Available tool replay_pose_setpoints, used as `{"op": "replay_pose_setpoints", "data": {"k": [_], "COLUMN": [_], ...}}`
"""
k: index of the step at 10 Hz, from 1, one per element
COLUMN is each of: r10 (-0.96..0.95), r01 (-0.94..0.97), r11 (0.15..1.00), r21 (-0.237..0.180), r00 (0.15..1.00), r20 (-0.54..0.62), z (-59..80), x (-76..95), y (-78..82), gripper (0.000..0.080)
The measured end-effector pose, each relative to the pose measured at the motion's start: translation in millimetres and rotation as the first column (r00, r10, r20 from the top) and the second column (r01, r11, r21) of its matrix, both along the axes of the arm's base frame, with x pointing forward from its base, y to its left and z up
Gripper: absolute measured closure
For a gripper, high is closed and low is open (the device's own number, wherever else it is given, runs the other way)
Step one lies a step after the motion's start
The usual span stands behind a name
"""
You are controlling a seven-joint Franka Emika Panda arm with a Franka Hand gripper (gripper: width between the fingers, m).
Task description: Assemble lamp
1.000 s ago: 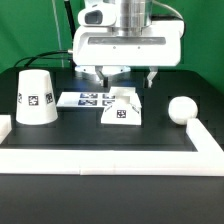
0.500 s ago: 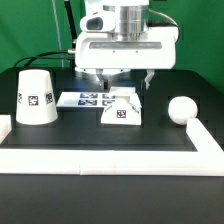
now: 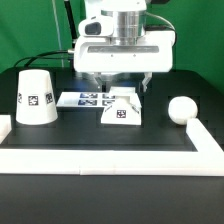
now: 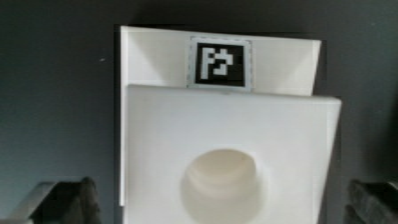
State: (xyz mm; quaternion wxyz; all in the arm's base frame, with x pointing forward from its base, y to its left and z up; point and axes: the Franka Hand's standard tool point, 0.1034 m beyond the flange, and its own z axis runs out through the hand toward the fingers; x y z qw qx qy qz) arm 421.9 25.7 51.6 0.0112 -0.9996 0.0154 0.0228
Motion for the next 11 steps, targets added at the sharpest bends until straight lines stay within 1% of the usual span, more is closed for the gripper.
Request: {"op": "replay_pose_setpoints", "data": {"k": [2,3,4,5,10,11], "r10": [0.003,-0.003,0.000,0.006,0.010,0.015], "r01": [-0.003,0.003,0.000,-0.006,-0.010,-0.015], "r11": [1.000,1.000,1.000,1.000,1.000,1.000], "r21": [0.001,0.000,0.000,0.001,0.001,0.002], "r00": [1.000,1.000,1.000,1.000,1.000,1.000], "r20": [-0.012,-0.014,-0.013,-0.013,-0.013,-0.013], "z": [-6.6,-6.8,-6.6,-6.6,-6.6,-6.3], "x": [-2.4,-3.0,-2.9,-2.9,-2.9,-0.4], "y": [0.0,1.1,2.3,2.3,2.4,3.8], "gripper": [0.0100,0.0100,0.0205,0.0266,0.0266,0.0266]}}
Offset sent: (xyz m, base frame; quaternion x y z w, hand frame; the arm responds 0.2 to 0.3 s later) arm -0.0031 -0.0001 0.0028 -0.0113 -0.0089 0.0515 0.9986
